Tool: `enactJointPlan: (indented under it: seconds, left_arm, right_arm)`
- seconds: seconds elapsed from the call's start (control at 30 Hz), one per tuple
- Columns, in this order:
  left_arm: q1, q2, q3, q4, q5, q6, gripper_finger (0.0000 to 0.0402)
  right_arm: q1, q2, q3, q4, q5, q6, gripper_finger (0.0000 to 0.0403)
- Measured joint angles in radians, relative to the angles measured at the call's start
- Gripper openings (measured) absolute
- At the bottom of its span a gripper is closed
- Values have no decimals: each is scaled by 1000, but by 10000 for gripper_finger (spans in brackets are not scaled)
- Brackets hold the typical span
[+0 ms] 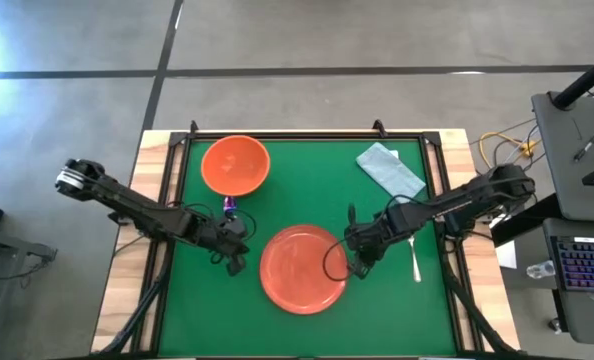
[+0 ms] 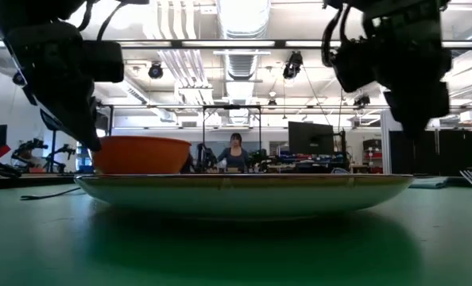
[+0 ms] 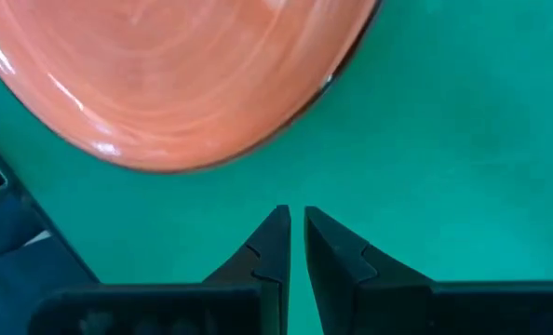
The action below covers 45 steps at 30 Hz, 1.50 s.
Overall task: Set table place
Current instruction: Move the orange plate to the center of the table, then put the orange bowl on the orange plate
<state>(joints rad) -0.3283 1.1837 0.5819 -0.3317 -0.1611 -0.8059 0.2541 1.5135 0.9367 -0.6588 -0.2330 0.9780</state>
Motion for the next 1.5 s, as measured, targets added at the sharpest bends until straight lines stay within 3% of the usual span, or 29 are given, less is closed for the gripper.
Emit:
enactJointPlan:
  seconds: [0.17, 0.33, 0.5, 0.67, 0.83, 1.0, 1.27, 1.5]
  left_arm:
    - [0, -24, 15, -141, 2, -21, 0]
    - [28, -124, 88, -197, -41, 1, 0]
    - [114, -198, 159, -328, -114, 78, 0]
    - [214, -218, 197, -486, -100, 79, 0]
    - [287, -231, 255, -497, -85, 114, 0]
    - [380, -212, 281, -555, -79, 213, 23]
    - [536, -185, 306, -639, 14, 259, 90]
    - [542, -249, 413, -696, 21, 267, 92]
  right_arm:
    - [20, 5, -39, 89, 27, 70, 28]
    - [-9, 11, -26, 164, 60, 71, 28]
    - [-79, 11, 31, 169, 104, -9, 28]
    - [-157, 11, 67, 162, 120, -66, 28]
    - [-246, 14, 108, 163, 159, -91, 31]
    - [-323, 35, 167, 166, 168, -162, 62]
    - [-439, 191, 338, 190, 167, -242, 143]
    - [-551, 426, 595, 224, -2, -276, 170]
